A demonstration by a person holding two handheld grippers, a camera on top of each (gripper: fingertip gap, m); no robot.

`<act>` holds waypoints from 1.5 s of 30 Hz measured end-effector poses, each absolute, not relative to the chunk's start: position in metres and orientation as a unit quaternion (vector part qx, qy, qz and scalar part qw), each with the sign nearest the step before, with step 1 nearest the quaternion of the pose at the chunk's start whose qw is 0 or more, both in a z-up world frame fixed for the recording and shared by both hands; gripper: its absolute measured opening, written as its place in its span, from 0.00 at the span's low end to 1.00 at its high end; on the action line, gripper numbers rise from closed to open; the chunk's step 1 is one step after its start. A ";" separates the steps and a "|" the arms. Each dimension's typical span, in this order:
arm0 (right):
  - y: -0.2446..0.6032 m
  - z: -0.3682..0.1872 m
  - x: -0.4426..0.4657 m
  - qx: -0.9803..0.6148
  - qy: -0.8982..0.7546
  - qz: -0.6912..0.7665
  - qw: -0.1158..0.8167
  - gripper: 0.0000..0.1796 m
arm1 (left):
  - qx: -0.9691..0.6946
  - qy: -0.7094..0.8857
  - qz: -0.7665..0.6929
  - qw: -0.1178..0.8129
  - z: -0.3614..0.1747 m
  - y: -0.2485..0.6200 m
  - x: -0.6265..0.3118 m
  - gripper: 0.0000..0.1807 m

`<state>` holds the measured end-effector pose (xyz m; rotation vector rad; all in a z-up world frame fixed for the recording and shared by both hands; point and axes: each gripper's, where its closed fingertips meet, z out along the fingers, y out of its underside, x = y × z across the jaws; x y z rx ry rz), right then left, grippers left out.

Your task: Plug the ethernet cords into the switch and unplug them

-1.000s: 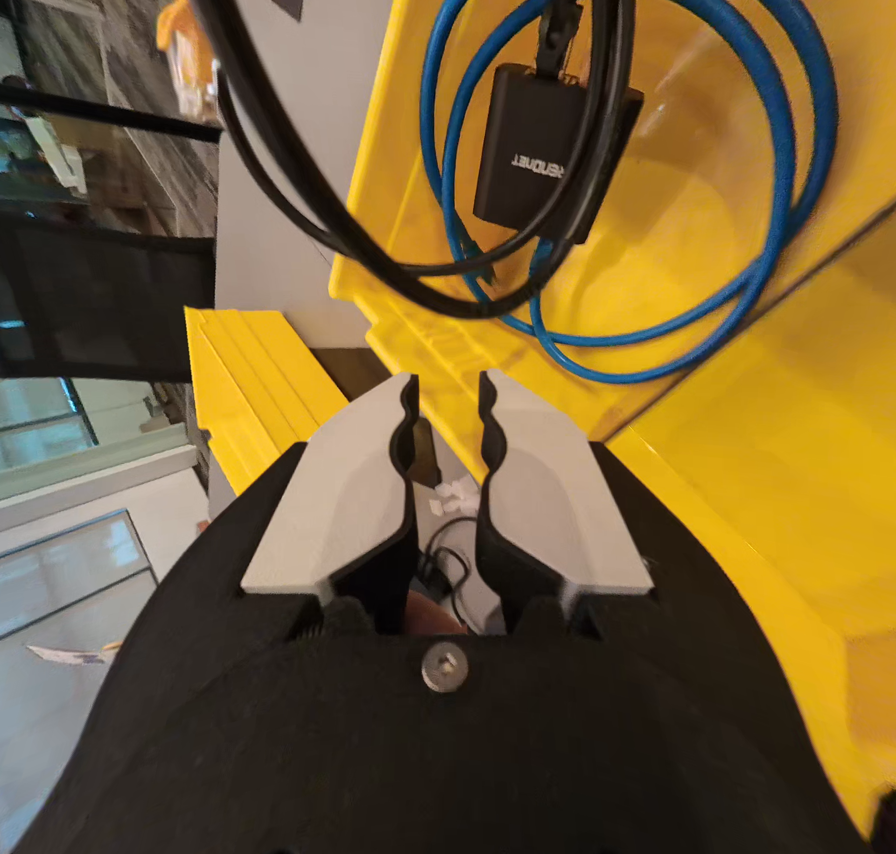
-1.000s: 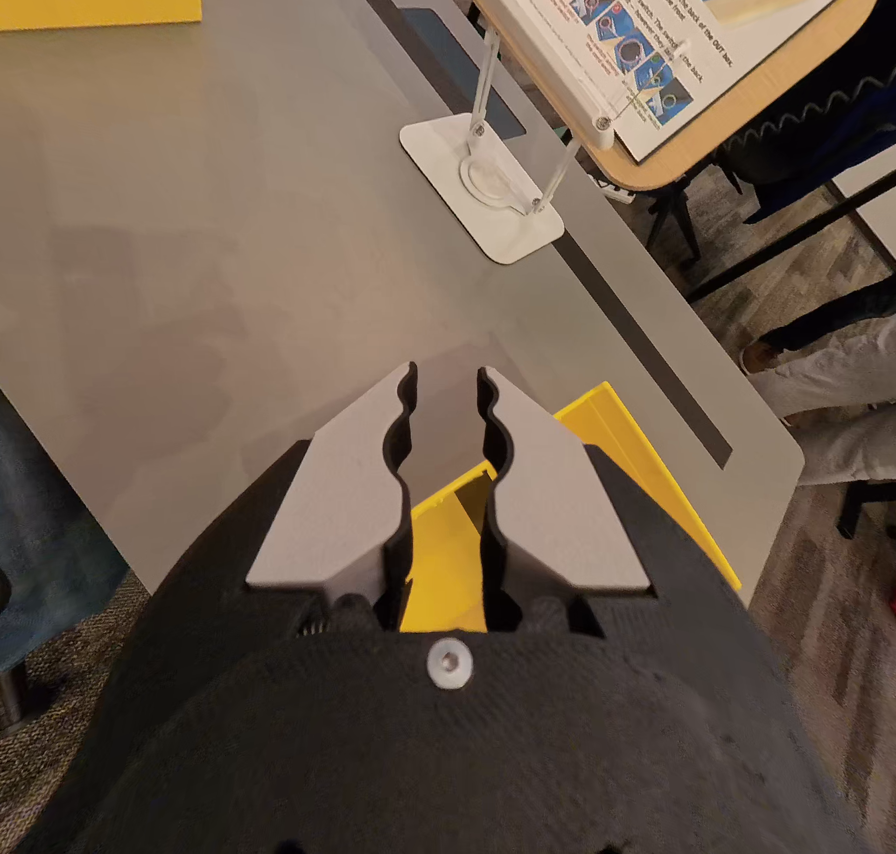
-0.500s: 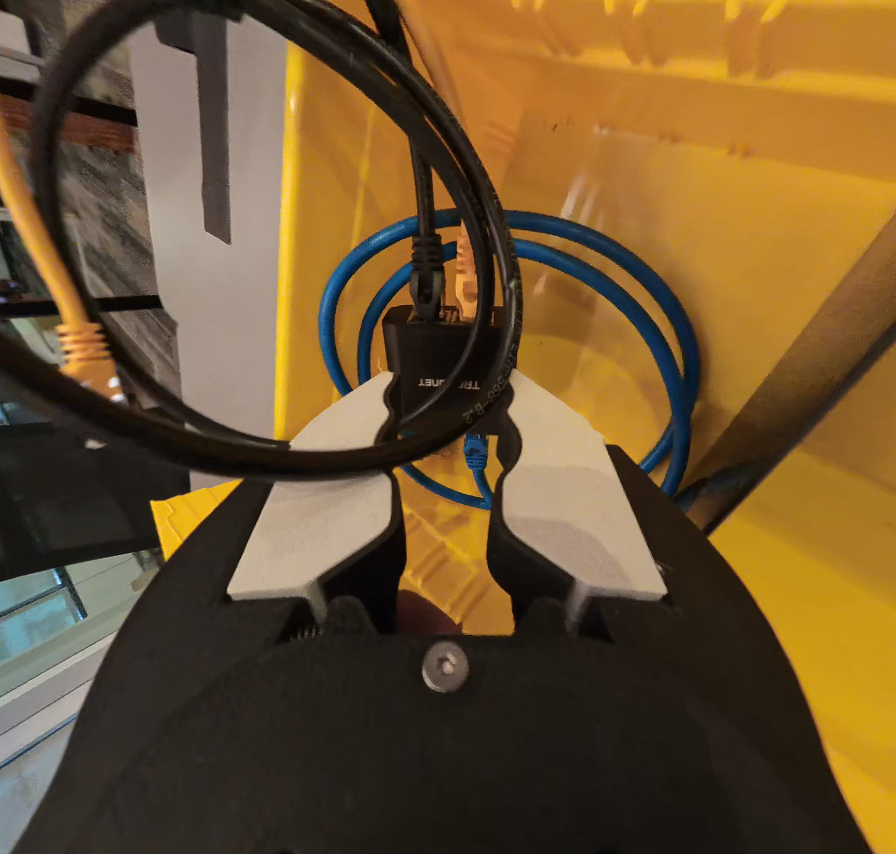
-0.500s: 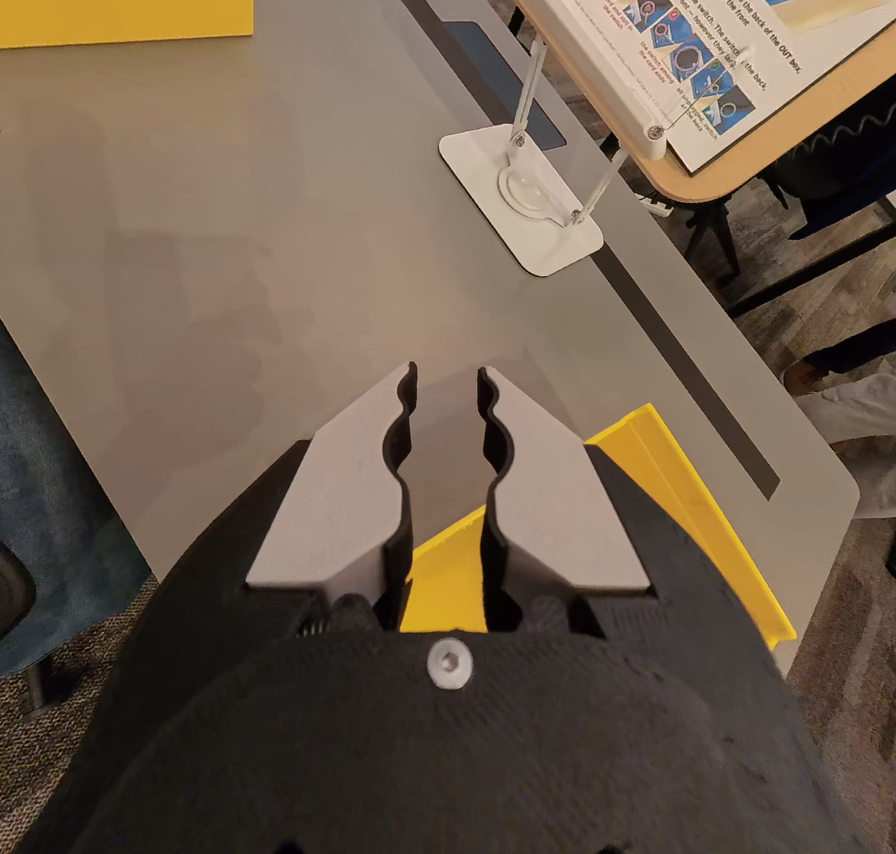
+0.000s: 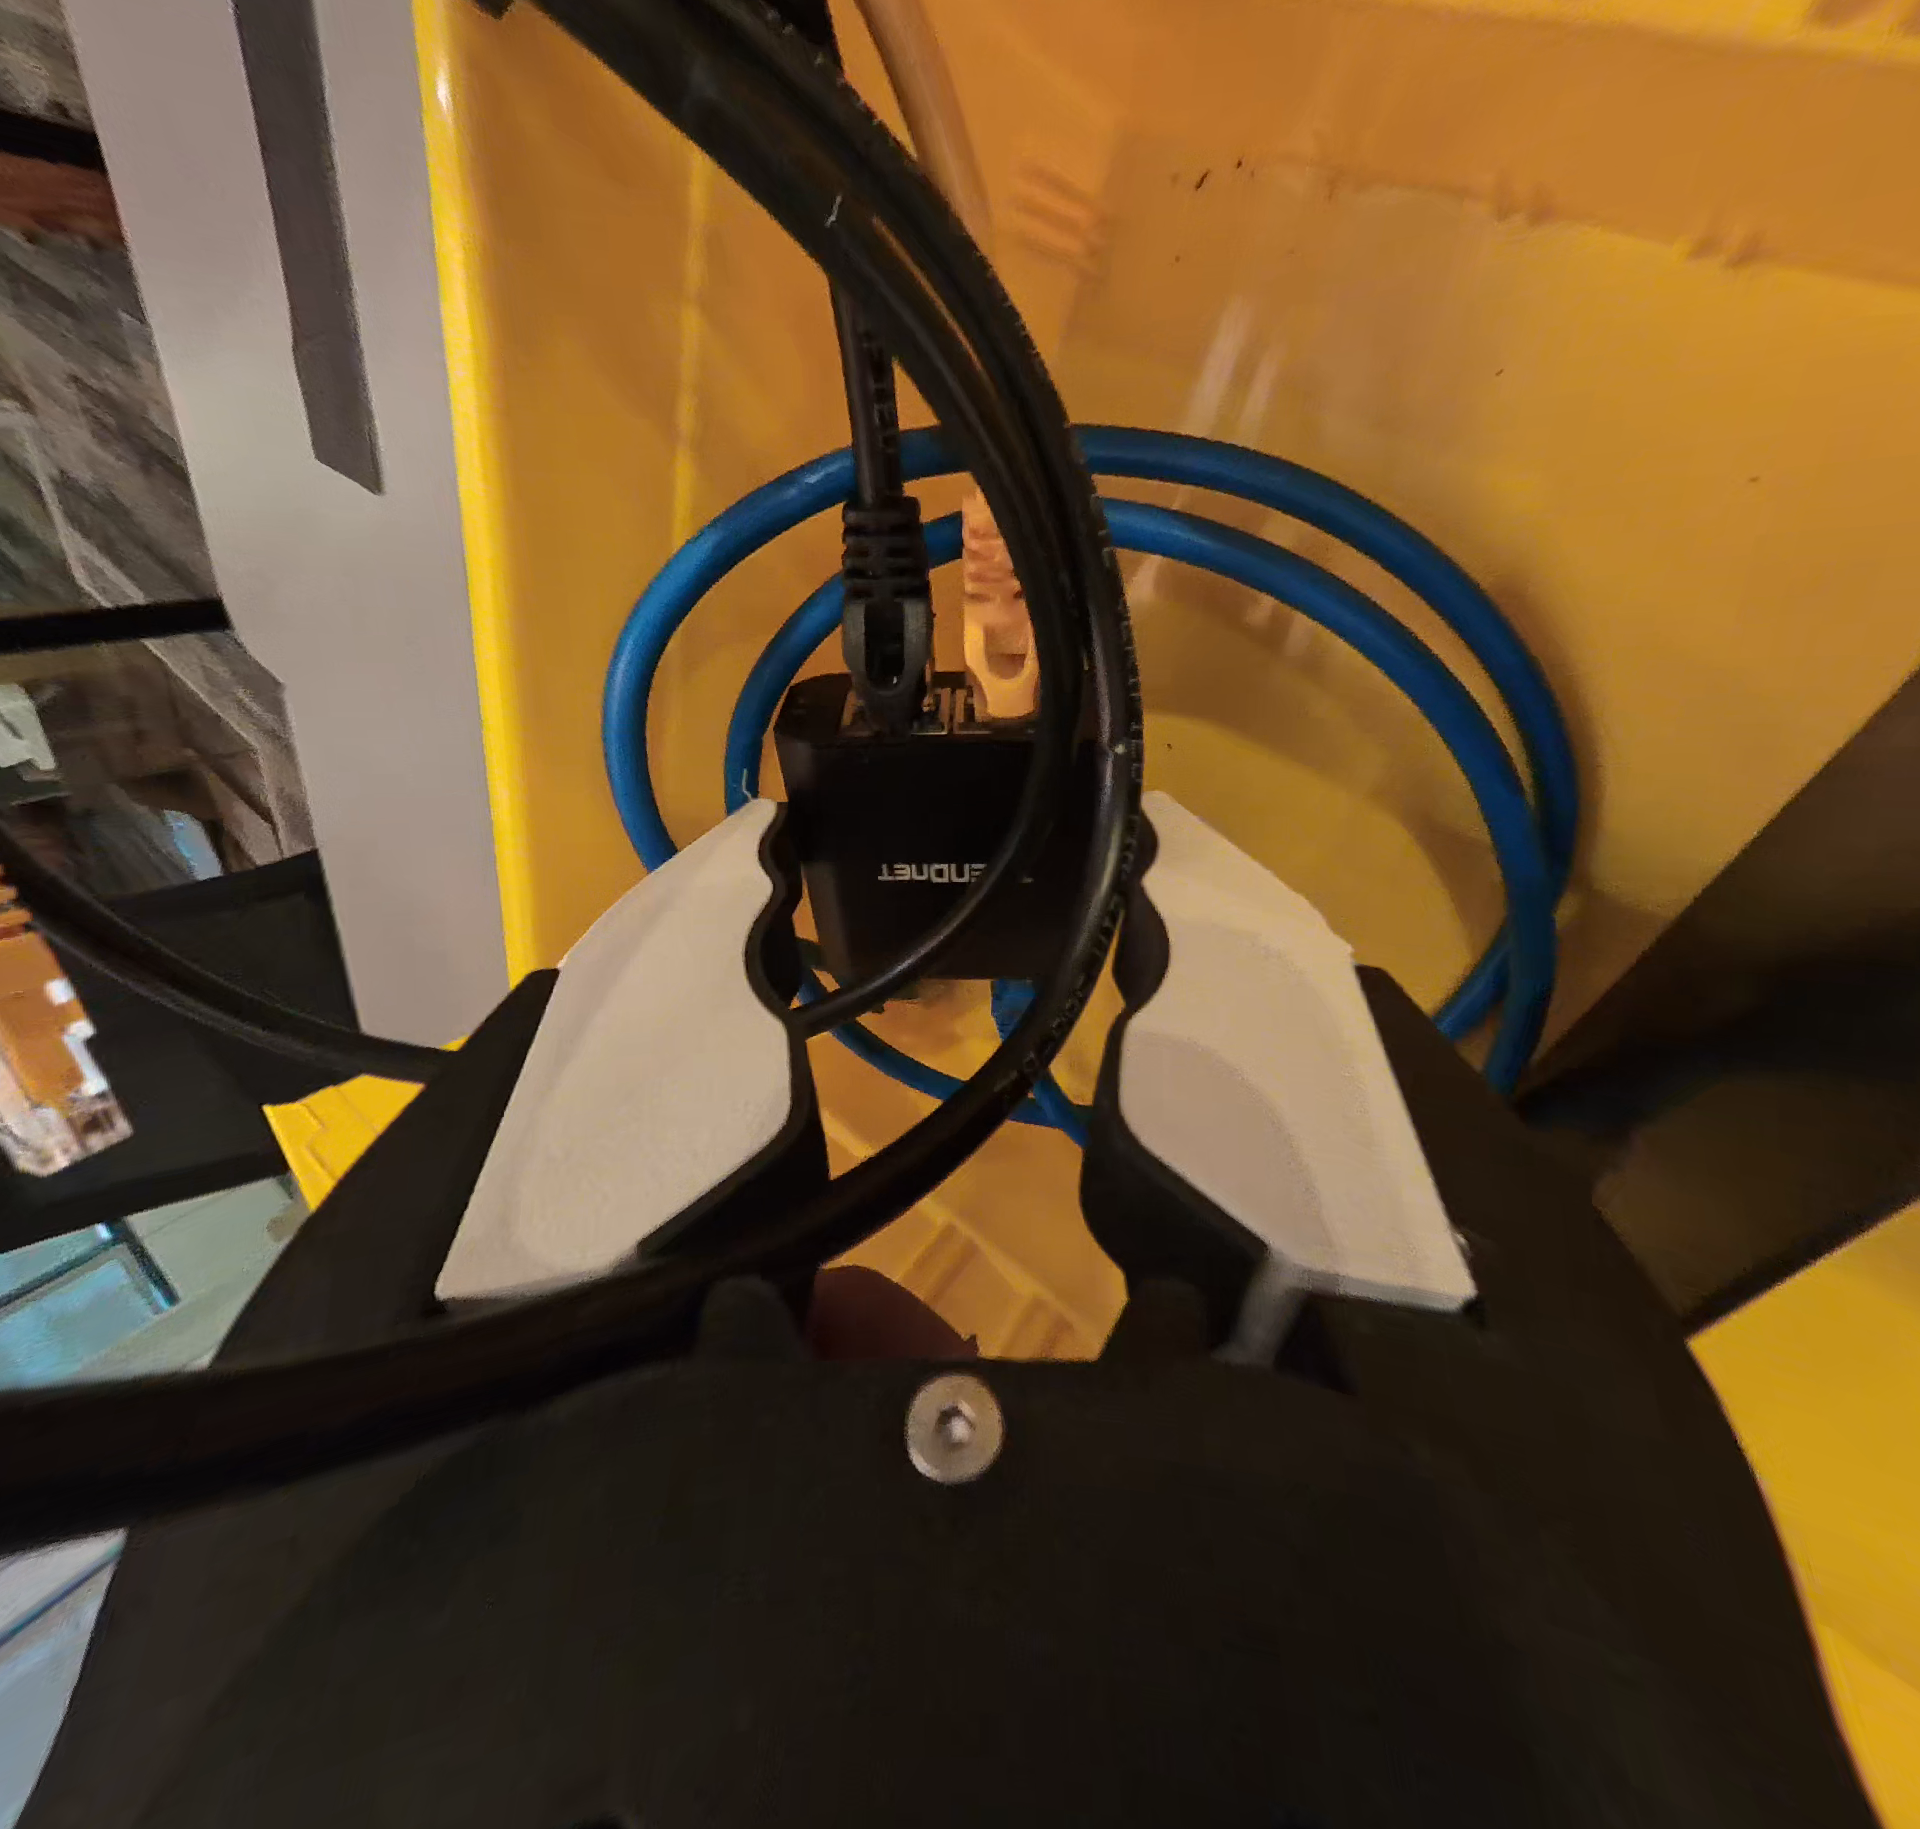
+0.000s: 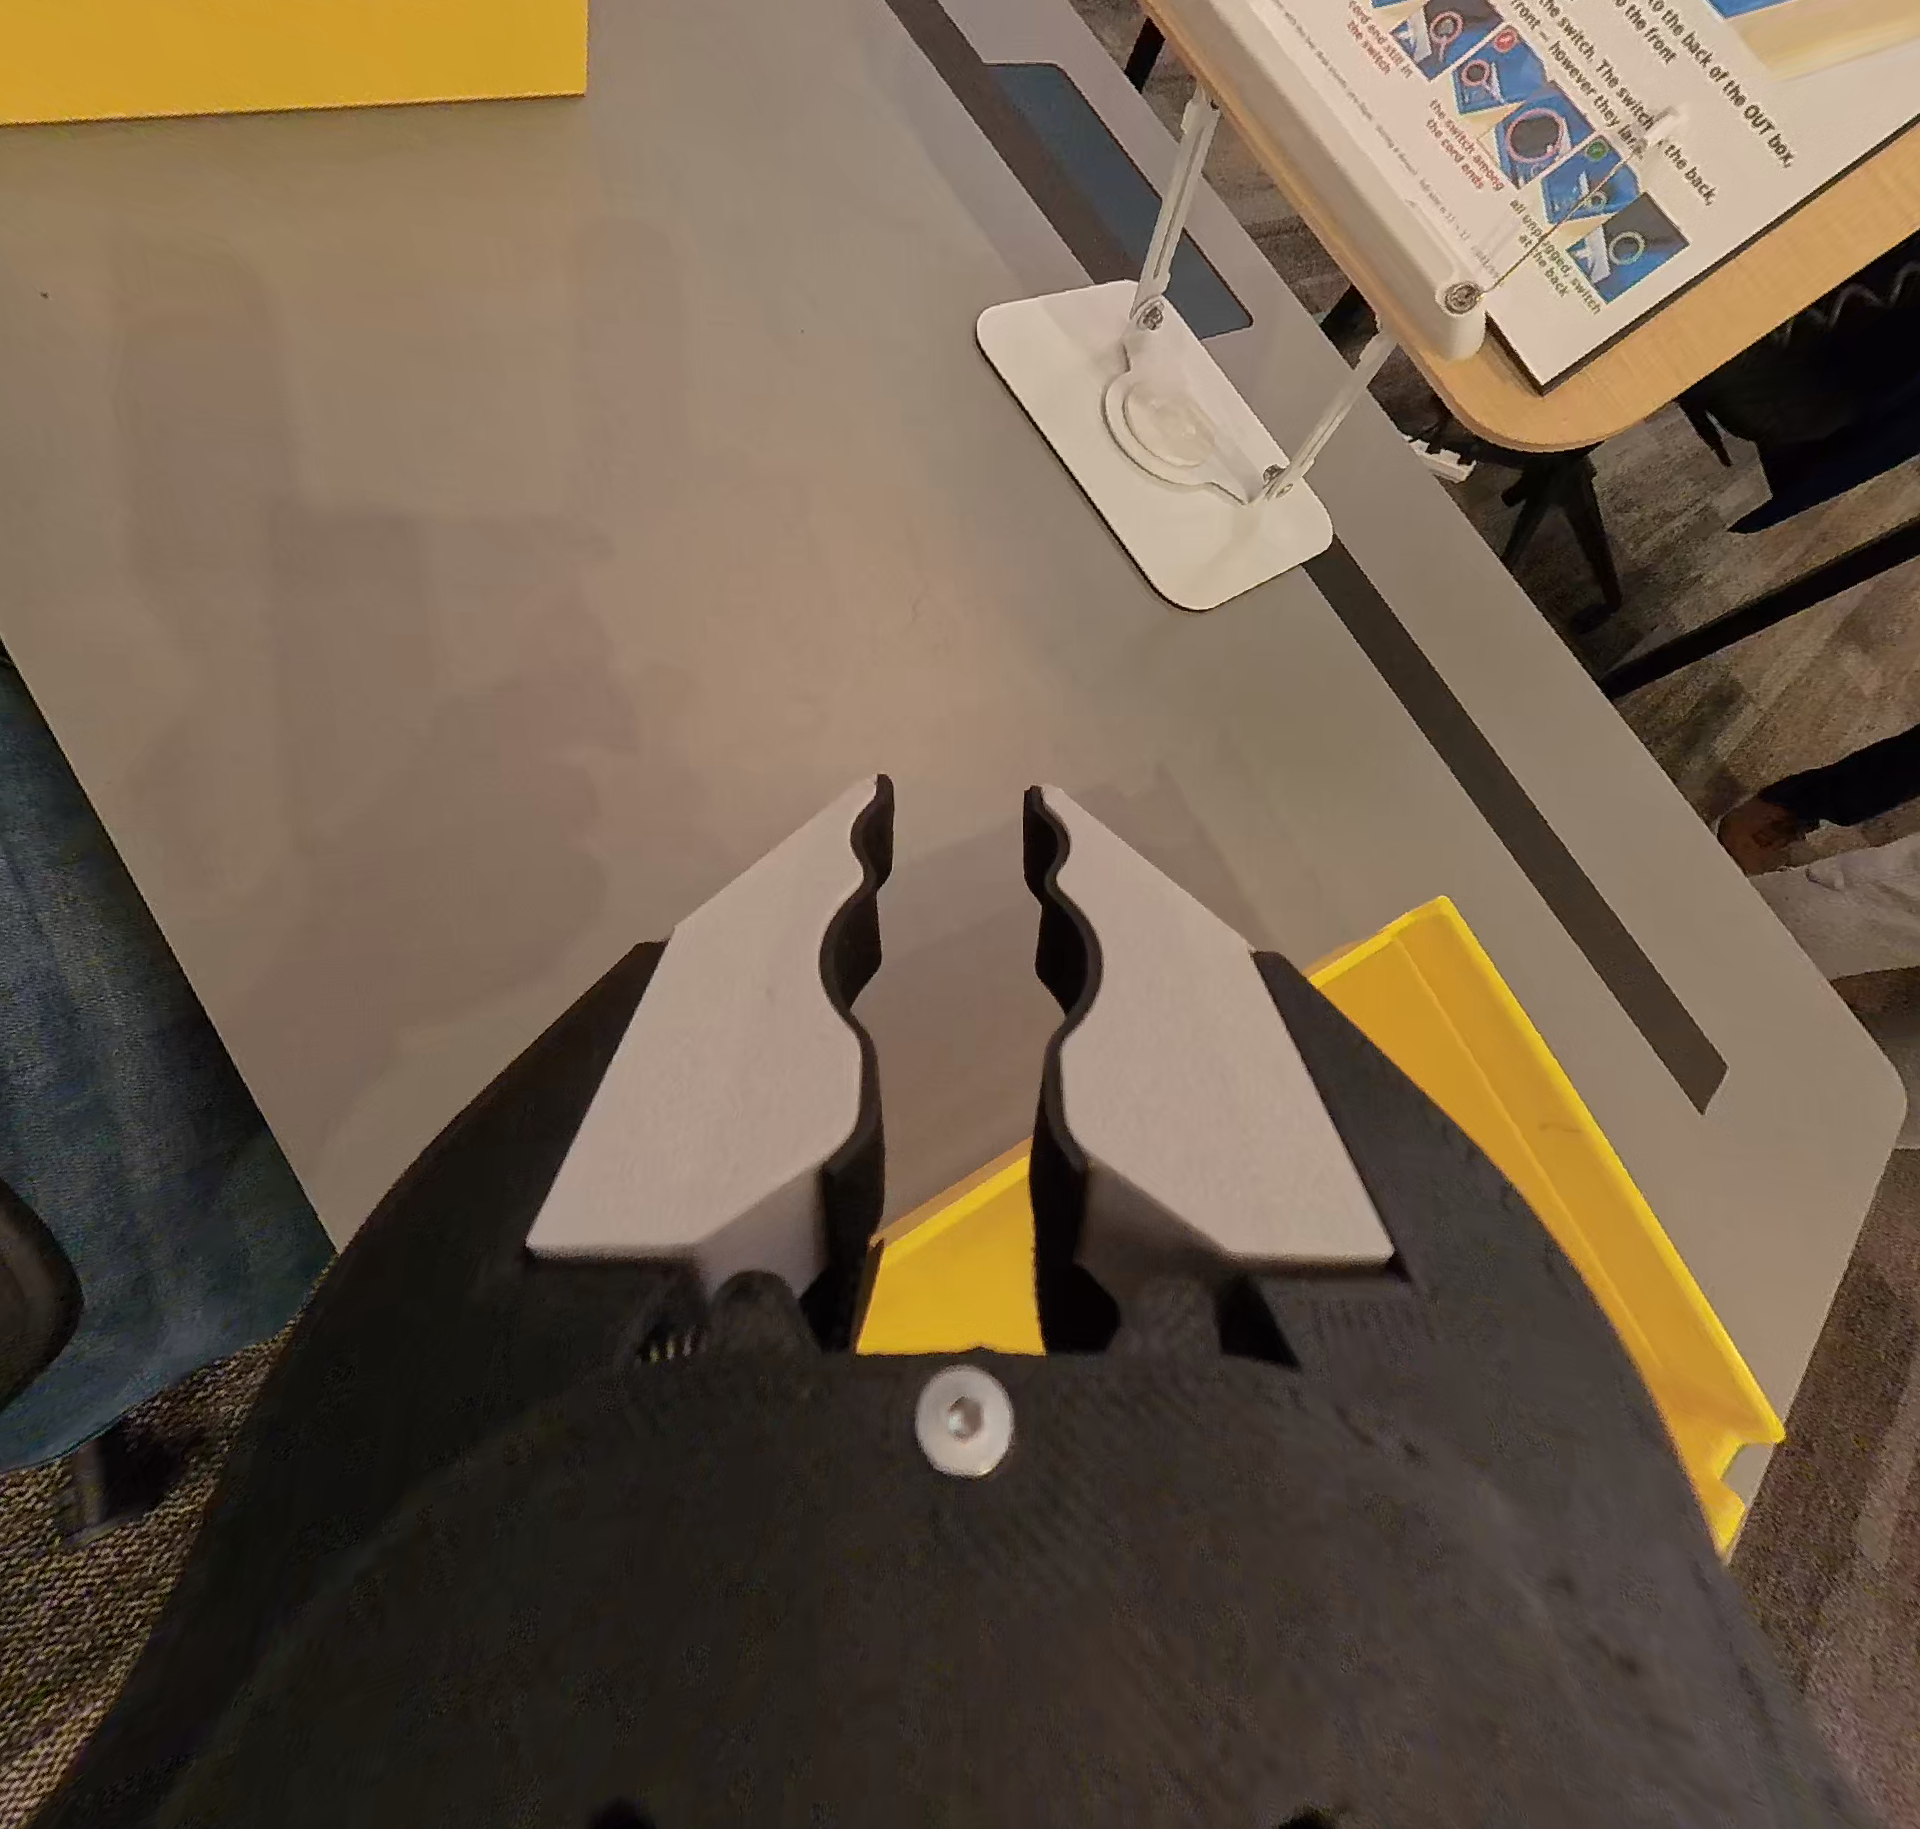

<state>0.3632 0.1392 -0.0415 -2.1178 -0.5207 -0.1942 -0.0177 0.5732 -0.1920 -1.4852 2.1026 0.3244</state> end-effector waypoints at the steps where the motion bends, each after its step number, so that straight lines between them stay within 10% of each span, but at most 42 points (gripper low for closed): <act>1: 0.139 -0.042 0.363 -0.860 -0.211 -0.078 0.458 0.12 | -0.550 0.779 0.119 0.276 -0.192 0.573 -0.017 0.32; 45: 0.144 -0.018 0.307 -0.812 -0.271 -0.072 0.512 0.12 | -0.466 0.704 0.164 0.510 0.191 0.498 0.005 0.32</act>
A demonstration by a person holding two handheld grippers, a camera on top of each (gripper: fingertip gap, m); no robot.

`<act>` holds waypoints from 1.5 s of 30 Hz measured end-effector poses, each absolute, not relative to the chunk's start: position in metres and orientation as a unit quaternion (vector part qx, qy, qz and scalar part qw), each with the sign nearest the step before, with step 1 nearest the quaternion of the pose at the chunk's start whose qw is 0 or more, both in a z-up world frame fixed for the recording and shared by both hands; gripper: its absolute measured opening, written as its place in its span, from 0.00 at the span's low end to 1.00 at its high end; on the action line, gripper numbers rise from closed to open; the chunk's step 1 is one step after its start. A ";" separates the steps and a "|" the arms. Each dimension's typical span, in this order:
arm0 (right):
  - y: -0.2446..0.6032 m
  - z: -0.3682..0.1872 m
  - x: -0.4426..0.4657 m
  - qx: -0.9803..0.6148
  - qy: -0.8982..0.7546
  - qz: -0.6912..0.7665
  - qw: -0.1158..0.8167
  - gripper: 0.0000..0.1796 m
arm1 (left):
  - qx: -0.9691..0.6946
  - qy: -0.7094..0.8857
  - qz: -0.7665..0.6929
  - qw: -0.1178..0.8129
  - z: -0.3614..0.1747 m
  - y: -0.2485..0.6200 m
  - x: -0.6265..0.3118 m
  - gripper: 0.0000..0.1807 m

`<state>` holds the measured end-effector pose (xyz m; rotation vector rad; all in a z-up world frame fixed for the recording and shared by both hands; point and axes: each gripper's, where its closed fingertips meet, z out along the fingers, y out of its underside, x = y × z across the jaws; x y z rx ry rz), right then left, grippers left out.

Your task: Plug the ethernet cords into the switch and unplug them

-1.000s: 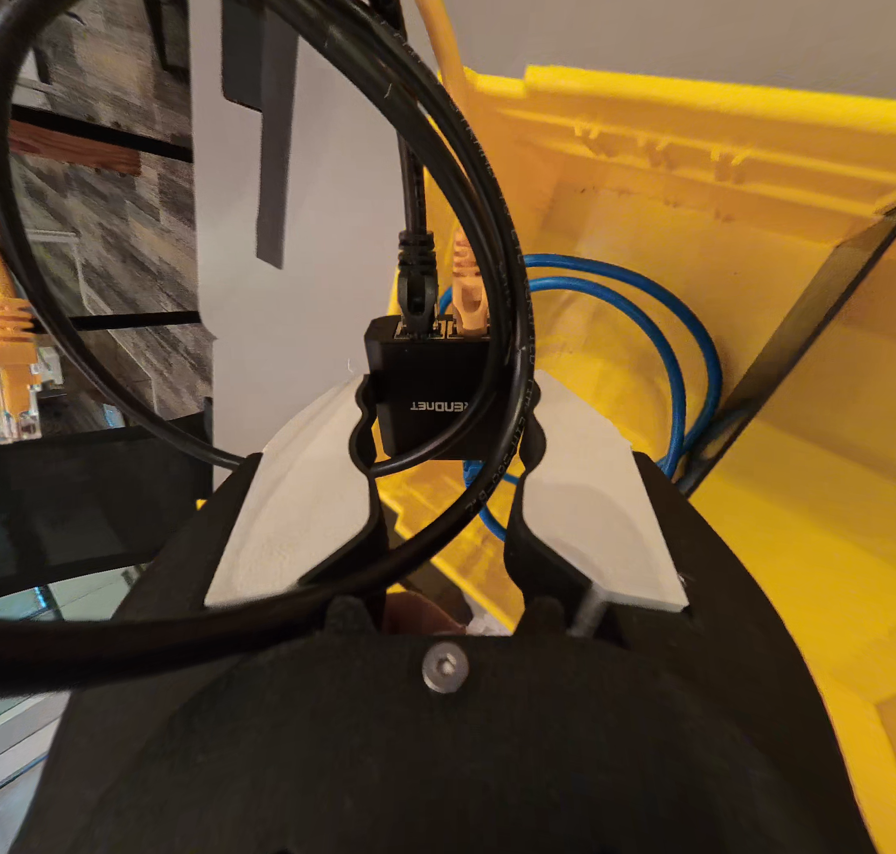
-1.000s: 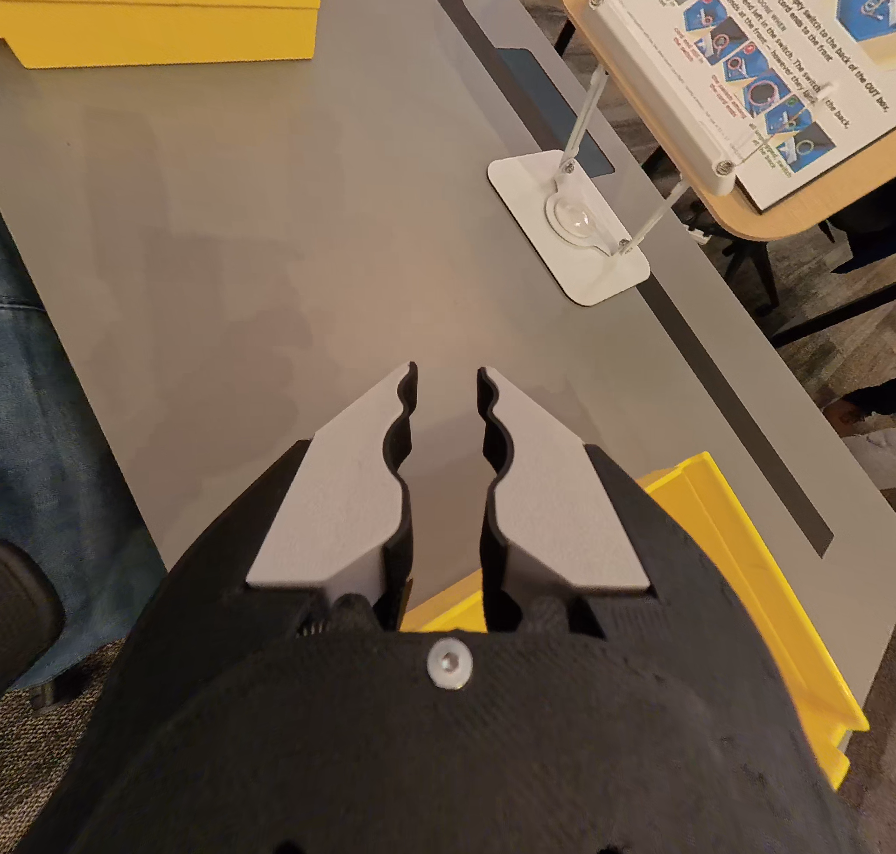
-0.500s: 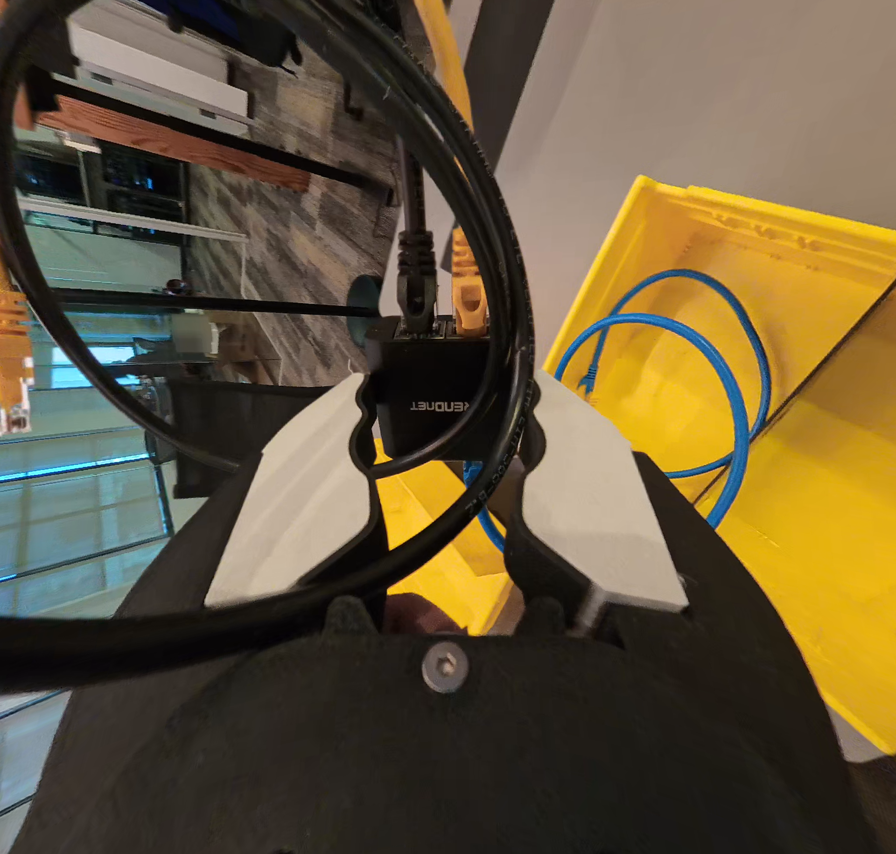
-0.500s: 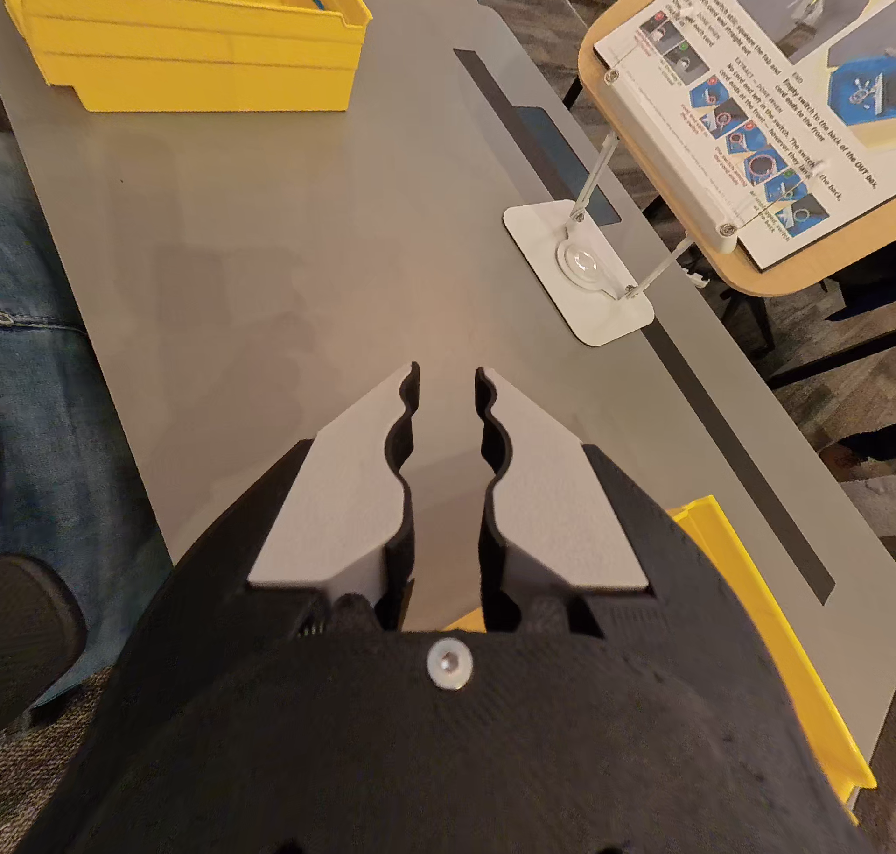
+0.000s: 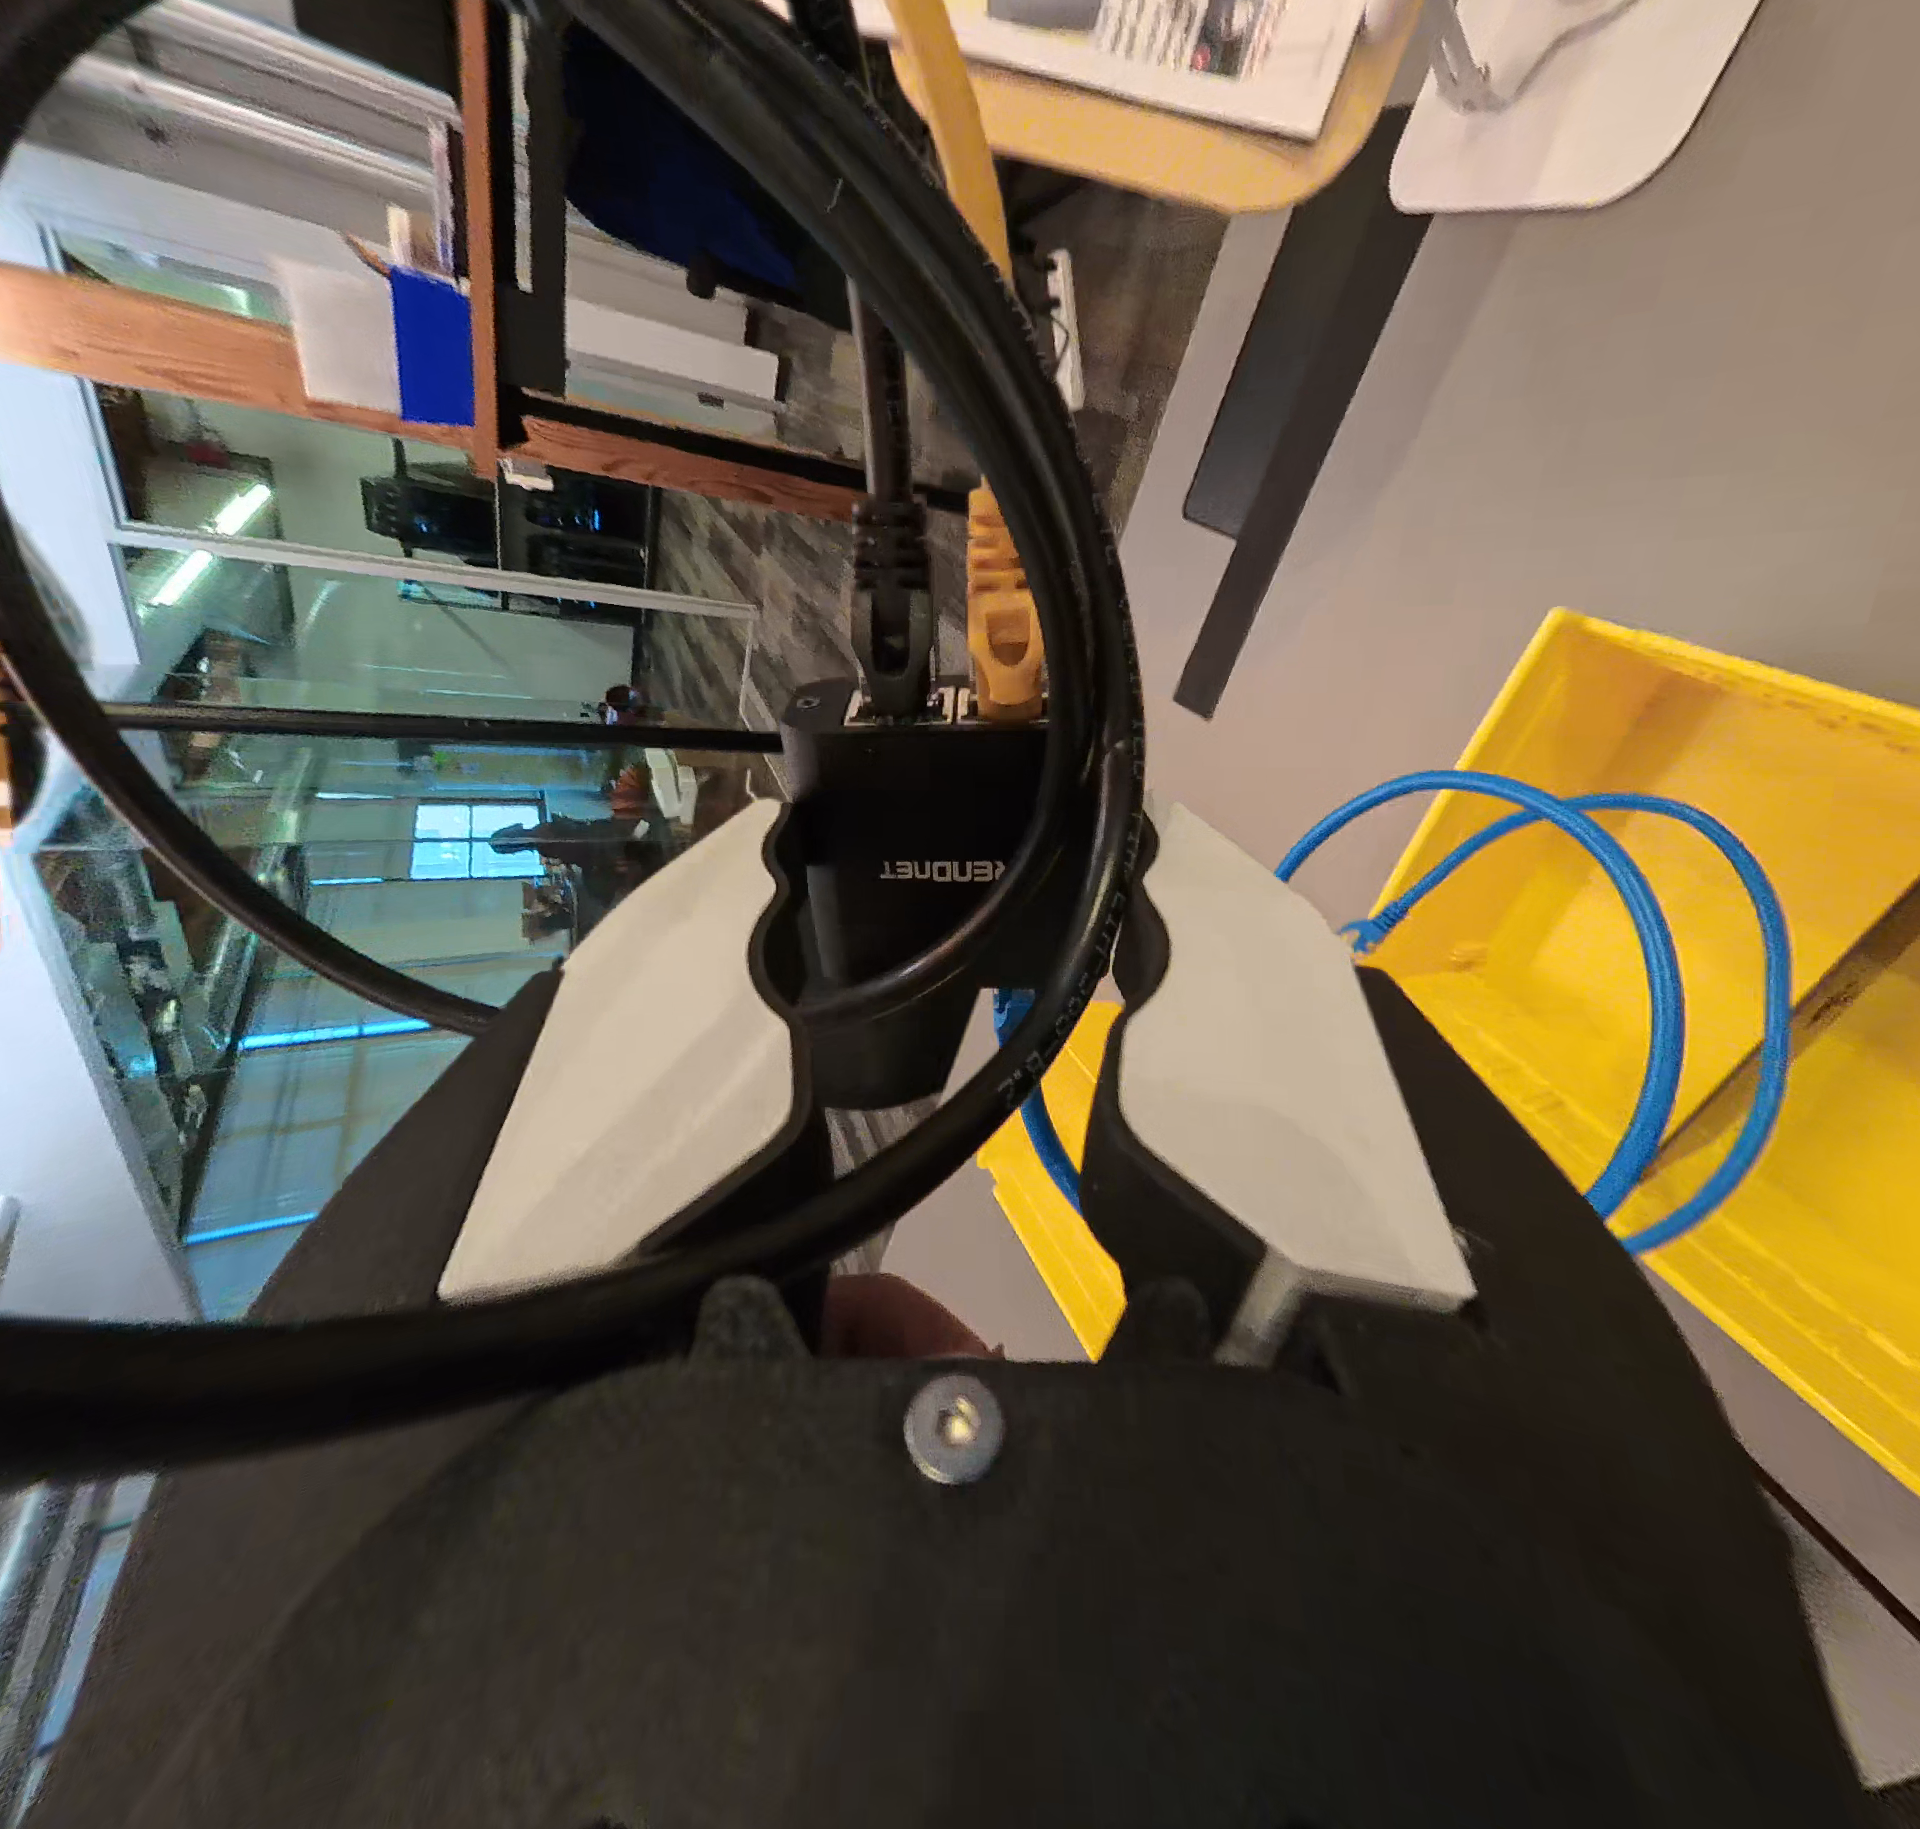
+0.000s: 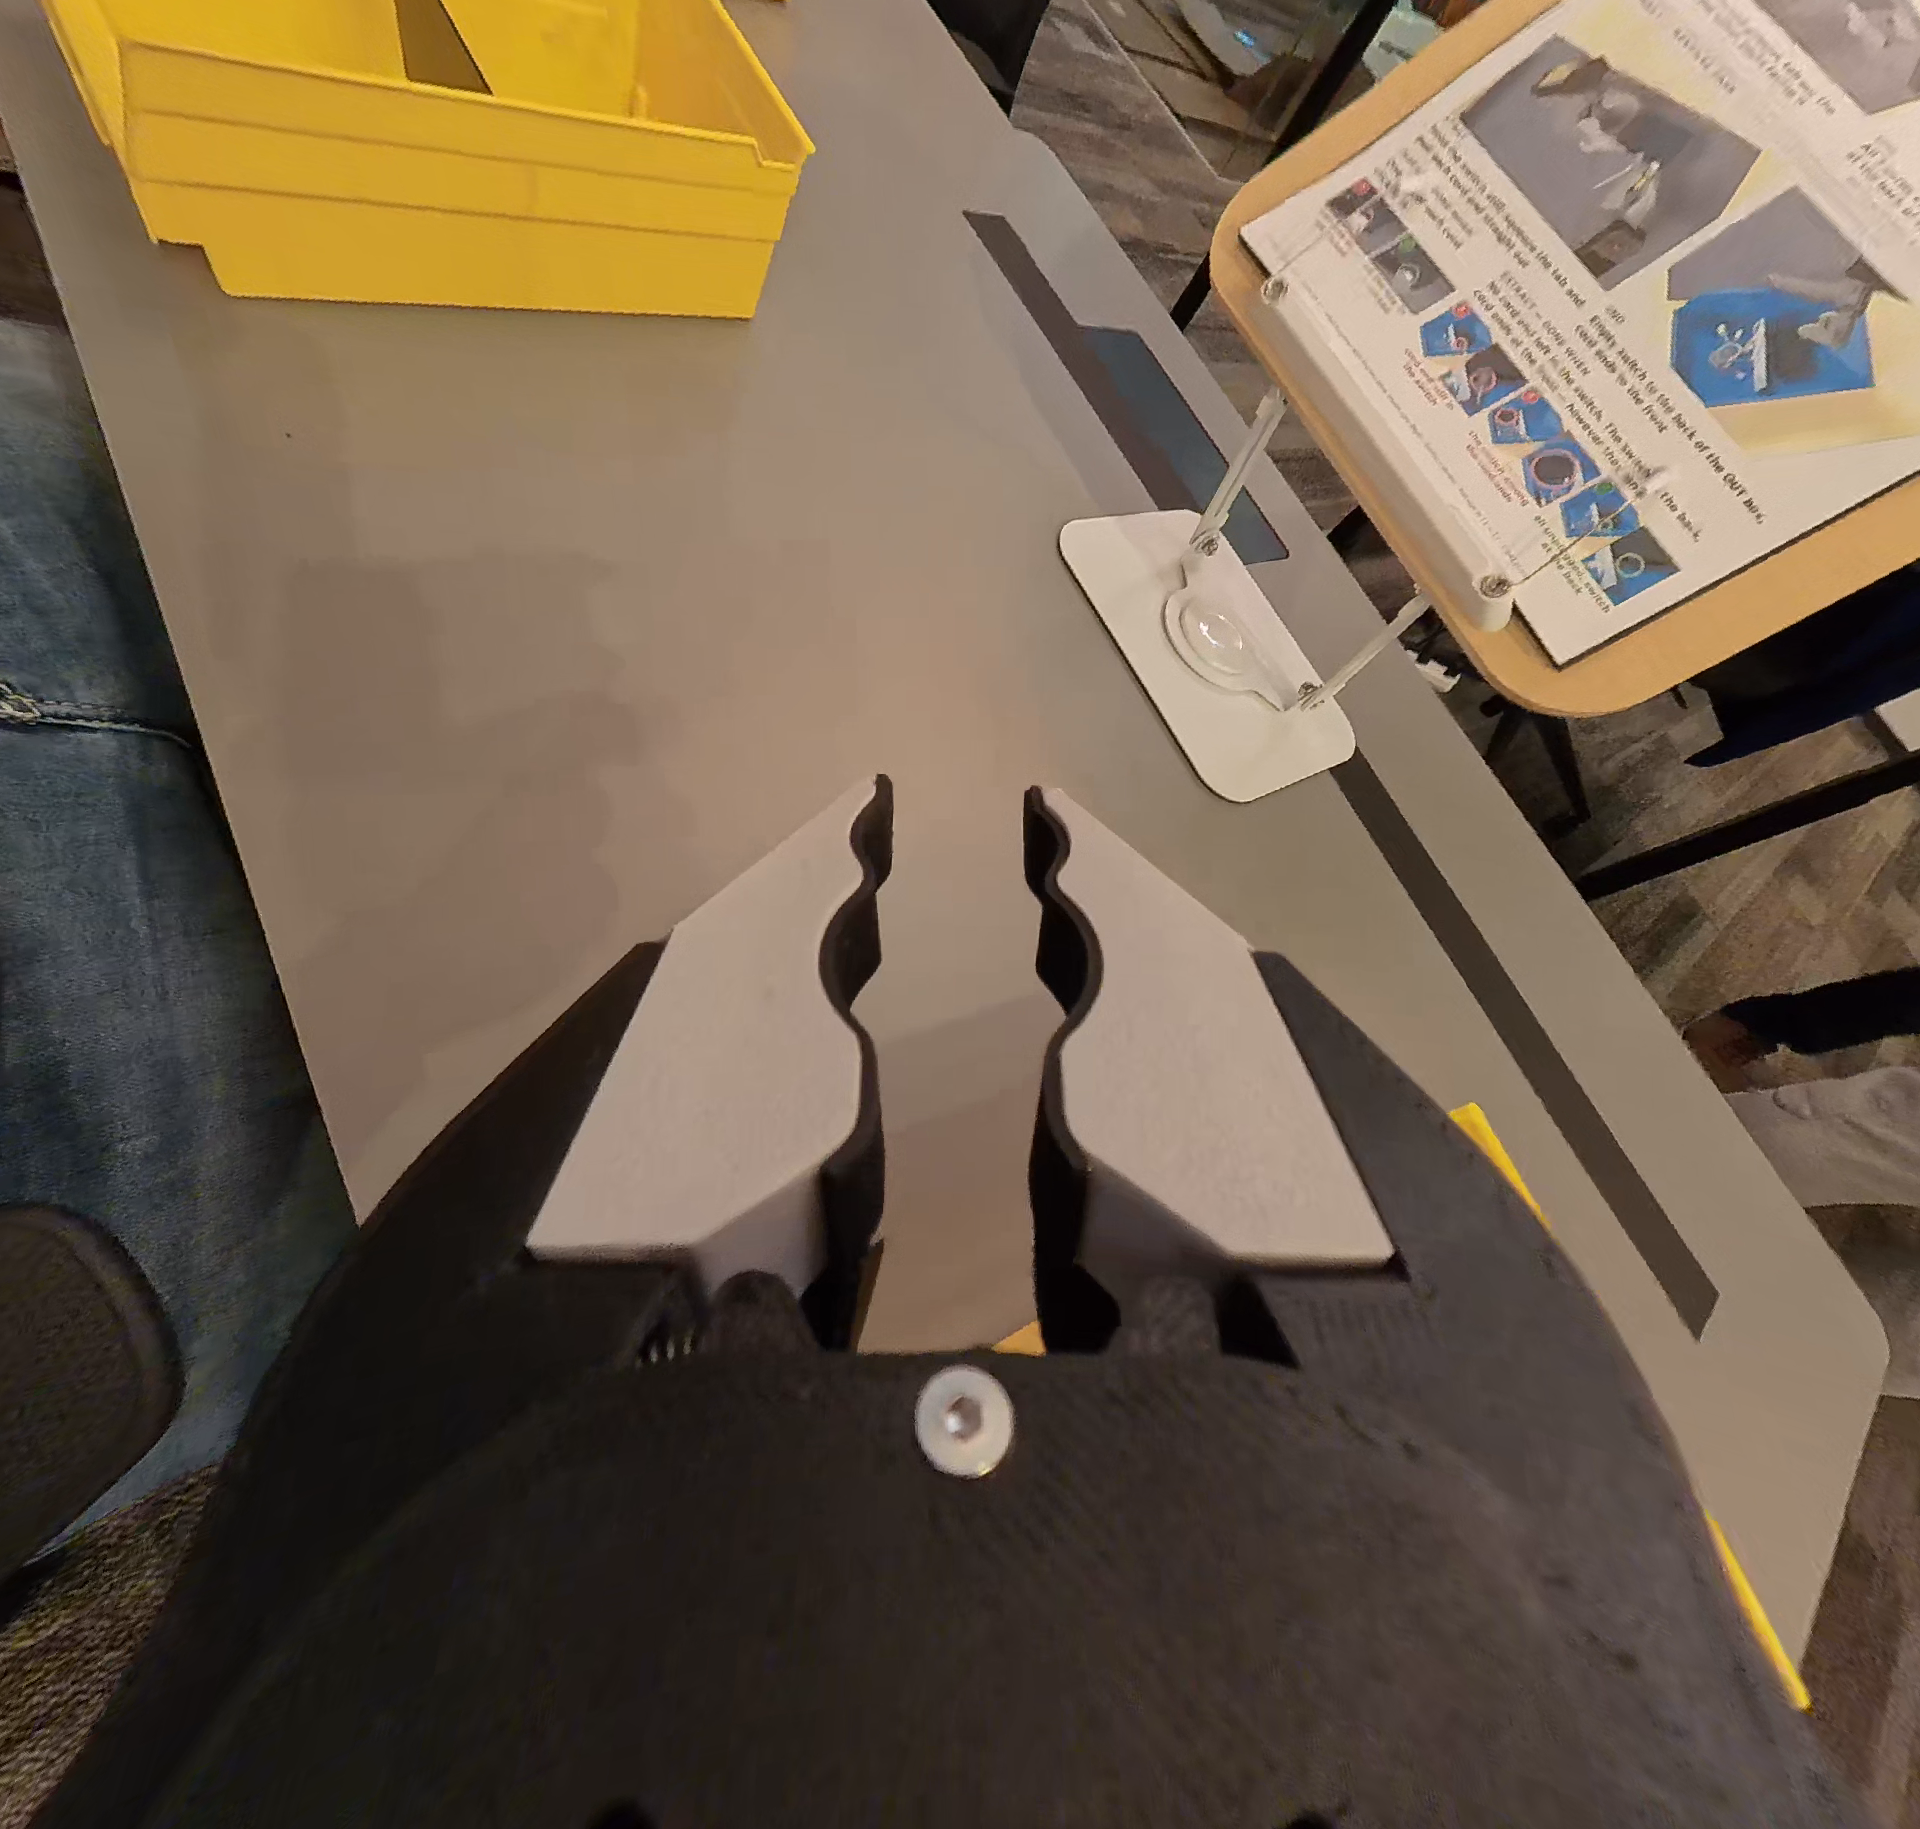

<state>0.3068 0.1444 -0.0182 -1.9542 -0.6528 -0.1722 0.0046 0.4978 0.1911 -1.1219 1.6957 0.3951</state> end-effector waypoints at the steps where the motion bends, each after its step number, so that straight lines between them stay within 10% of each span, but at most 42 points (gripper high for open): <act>1: 0.145 -0.016 0.305 -0.807 -0.277 -0.075 0.516 0.12 | -0.461 0.708 0.159 0.511 0.197 0.491 0.011 0.32; 29: 0.276 0.037 0.242 -0.553 -0.488 -0.471 0.484 0.25 | -0.431 0.872 -0.166 0.159 0.012 0.300 0.213 0.32; 35: 0.299 0.010 0.252 -0.561 -0.525 -0.472 0.432 0.07 | -0.429 0.884 -0.156 0.106 -0.010 0.288 0.217 0.32; 45: 0.296 -0.011 0.261 -0.646 -0.496 -0.368 0.449 0.06 | -0.418 0.885 -0.121 0.168 -0.022 0.301 0.226 0.50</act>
